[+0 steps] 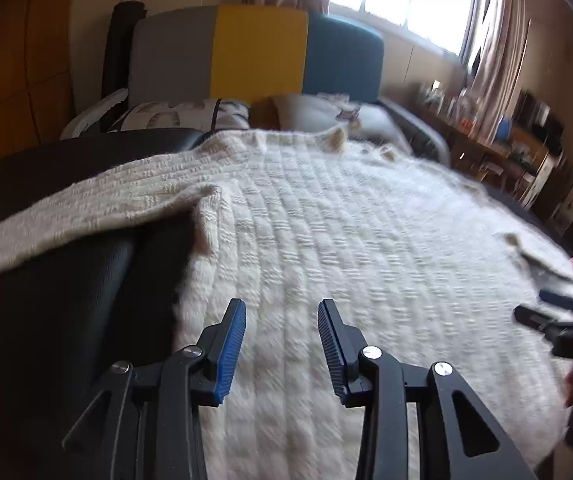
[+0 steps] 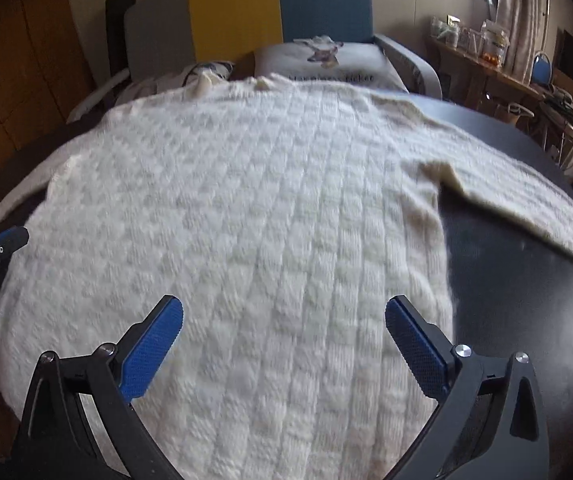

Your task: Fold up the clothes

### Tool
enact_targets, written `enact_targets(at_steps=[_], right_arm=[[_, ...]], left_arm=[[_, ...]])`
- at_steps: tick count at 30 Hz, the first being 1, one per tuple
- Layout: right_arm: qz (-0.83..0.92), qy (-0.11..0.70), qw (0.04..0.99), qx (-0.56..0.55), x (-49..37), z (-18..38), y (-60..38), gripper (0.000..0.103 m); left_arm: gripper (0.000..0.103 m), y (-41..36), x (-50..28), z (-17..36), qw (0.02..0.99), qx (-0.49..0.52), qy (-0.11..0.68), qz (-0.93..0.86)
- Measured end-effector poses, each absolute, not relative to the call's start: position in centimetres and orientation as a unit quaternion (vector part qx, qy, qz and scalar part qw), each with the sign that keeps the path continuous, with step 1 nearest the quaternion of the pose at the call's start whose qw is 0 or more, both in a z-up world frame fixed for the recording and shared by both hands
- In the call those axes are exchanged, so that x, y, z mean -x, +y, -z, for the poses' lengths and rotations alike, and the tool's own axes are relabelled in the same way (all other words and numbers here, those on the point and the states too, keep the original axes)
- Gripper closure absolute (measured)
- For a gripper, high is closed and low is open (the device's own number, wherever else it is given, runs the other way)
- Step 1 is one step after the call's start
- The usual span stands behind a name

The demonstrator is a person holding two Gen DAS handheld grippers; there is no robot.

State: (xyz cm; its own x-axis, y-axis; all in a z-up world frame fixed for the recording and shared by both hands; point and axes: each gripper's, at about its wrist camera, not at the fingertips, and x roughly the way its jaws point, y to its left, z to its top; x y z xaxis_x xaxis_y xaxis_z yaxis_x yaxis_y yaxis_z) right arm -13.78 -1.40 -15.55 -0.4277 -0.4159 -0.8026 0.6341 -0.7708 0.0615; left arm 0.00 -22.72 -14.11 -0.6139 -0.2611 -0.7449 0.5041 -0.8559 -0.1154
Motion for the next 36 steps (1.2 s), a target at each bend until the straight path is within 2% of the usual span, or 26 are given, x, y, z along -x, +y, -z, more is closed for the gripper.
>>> enact_targets(at_steps=[3, 6, 12, 16, 20, 25, 31, 36], right_arm=[[0.831, 0.138, 0.308, -0.442, 15.0, 16.3, -2.9, 0.0], [0.825, 0.148, 0.301, -0.455, 15.3, 17.8, -3.4, 0.0], [0.83, 0.121, 0.325, -0.437, 16.3, 15.6, -4.0, 0.0], [0.828, 0.139, 0.337, -0.425, 17.3, 15.4, -6.6, 0.0], [0.814, 0.184, 0.325, -0.444, 17.7, 18.1, -7.5, 0.0], [0.815, 0.172, 0.344, -0.434, 18.9, 16.4, -7.9, 0.0], [0.827, 0.177, 0.346, -0.406, 22.9, 15.1, -11.3, 0.0], [0.813, 0.183, 0.318, -0.453, 26.0, 18.3, -11.3, 0.0]], left_arm=[[0.065, -23.7, 1.0, 15.9, 0.217, -0.414, 0.159, 0.869], [0.065, -23.1, 0.6, 15.7, 0.214, -0.402, 0.135, 0.88], [0.065, -24.6, 1.9, 11.8, 0.187, -0.347, 0.157, 0.905], [0.065, -26.0, 4.8, 14.2, 0.203, -0.393, 0.141, 0.886], [0.065, -26.7, 5.1, 15.7, 0.208, -0.413, 0.144, 0.875], [0.065, -28.0, 5.8, 13.6, 0.197, -0.389, 0.169, 0.884], [0.065, -31.2, 10.9, 14.1, 0.224, -0.405, 0.137, 0.876], [0.065, -32.6, 11.2, 15.0, 0.219, -0.415, 0.154, 0.869]])
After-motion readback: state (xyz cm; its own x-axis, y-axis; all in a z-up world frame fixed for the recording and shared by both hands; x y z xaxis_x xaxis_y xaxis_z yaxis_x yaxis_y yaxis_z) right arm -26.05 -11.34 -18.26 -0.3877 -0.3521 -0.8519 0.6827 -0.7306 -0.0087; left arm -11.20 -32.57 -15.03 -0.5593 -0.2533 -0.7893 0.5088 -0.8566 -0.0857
